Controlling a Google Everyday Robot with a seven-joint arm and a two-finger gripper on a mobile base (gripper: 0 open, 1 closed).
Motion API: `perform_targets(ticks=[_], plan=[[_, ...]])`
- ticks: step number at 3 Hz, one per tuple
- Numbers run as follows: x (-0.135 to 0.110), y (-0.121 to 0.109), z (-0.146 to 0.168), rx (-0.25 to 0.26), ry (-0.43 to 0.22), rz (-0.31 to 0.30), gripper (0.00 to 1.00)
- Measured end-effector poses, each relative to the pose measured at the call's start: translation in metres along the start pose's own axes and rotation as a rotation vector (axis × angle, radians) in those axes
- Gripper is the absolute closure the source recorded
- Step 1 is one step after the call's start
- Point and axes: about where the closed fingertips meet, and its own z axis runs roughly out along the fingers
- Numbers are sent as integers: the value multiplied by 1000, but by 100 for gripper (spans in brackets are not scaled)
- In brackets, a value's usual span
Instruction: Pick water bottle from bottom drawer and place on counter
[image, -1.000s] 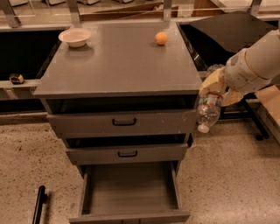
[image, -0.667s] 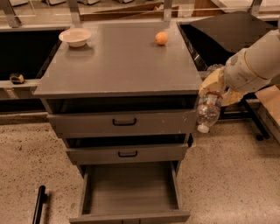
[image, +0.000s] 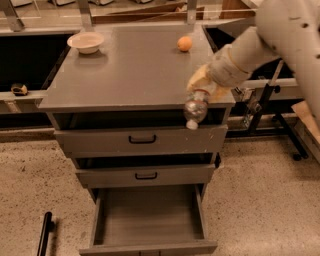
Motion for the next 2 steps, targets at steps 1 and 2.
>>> perform_targets(ticks=[1,2], plan=[[24,-59,45,110,-33,-65,100],[43,-99,69,129,9,-113,83]])
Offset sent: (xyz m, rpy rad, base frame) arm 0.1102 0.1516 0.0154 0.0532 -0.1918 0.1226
